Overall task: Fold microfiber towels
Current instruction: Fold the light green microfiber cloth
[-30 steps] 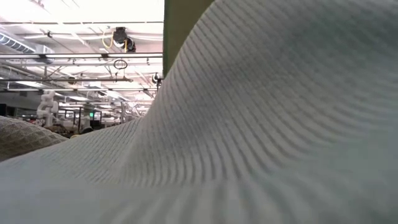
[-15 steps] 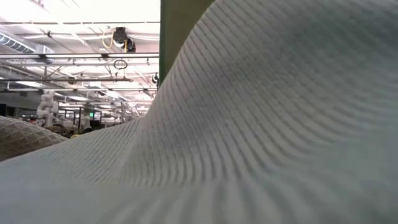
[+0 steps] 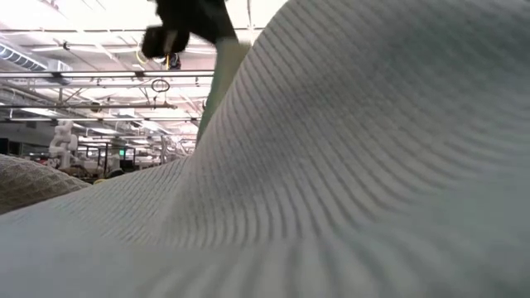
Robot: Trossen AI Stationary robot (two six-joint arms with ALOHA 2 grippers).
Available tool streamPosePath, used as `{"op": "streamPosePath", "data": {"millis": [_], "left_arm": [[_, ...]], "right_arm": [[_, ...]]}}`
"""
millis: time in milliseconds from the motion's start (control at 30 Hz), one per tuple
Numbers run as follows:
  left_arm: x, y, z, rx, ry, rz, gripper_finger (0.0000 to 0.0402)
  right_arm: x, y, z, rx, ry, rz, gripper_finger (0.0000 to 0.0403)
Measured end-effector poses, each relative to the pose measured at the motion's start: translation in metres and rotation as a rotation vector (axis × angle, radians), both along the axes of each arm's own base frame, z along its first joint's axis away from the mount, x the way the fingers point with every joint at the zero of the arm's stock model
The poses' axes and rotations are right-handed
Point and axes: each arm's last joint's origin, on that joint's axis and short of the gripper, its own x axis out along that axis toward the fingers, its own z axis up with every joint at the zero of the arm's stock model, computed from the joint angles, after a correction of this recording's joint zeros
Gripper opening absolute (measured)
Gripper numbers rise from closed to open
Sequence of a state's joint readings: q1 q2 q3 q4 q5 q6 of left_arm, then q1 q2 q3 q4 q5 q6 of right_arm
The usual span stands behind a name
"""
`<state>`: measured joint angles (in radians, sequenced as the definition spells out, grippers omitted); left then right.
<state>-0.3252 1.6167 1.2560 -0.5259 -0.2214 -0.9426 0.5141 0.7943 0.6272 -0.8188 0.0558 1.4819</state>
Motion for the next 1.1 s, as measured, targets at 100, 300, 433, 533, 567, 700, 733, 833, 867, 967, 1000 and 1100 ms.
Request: {"op": "streamPosePath", "data": {"millis": [100,300,433,533,567,700,733,833,867,967,1000,1100], "left_arm": [[0.002,0.012,-0.003,0.049,0.005,0.037,0.0007],[0.006,0.031,-0.004,0.12,0.012,0.069,0.0005],[0.006,0.041,-0.005,0.159,0.035,0.083,0.0007],[0.008,0.049,-0.007,0.176,0.049,0.091,0.0004],[0.01,0.053,-0.008,0.182,0.05,0.102,0.0005],[0.013,0.063,-0.012,0.224,0.07,0.087,0.0009],[0.015,0.065,-0.014,0.233,0.075,0.084,0.0007],[0.016,0.073,-0.024,0.258,0.134,0.073,0.0004],[0.019,0.075,-0.024,0.259,0.121,0.078,0.0006],[0.02,0.08,-0.025,0.26,0.122,0.081,0.0009],[0.021,0.081,-0.026,0.26,0.121,0.079,0.0008],[0.024,0.081,-0.028,0.259,0.116,0.081,0.0004]], "right_arm": [[0.001,-0.01,-0.009,-0.069,-0.007,-0.031,0.0002],[0.005,-0.029,-0.013,-0.225,-0.043,-0.054,0.0002],[0.008,-0.04,-0.013,-0.328,-0.051,-0.055,0.0002],[0.009,-0.047,-0.013,-0.379,-0.043,-0.051,0.0002],[0.009,-0.05,-0.013,-0.39,-0.039,-0.052,0.0002],[0.012,-0.06,-0.016,-0.425,-0.041,-0.065,0.0002],[0.013,-0.062,-0.019,-0.431,-0.048,-0.07,0.0002],[0.017,-0.068,-0.032,-0.405,-0.084,-0.076,0.0002],[0.017,-0.07,-0.037,-0.393,-0.09,-0.085,0.0002],[0.016,-0.075,-0.046,-0.38,-0.093,-0.122,0.0002],[0.016,-0.076,-0.047,-0.383,-0.097,-0.13,0.0002],[0.015,-0.081,-0.048,-0.402,-0.083,-0.128,0.0002]]}}
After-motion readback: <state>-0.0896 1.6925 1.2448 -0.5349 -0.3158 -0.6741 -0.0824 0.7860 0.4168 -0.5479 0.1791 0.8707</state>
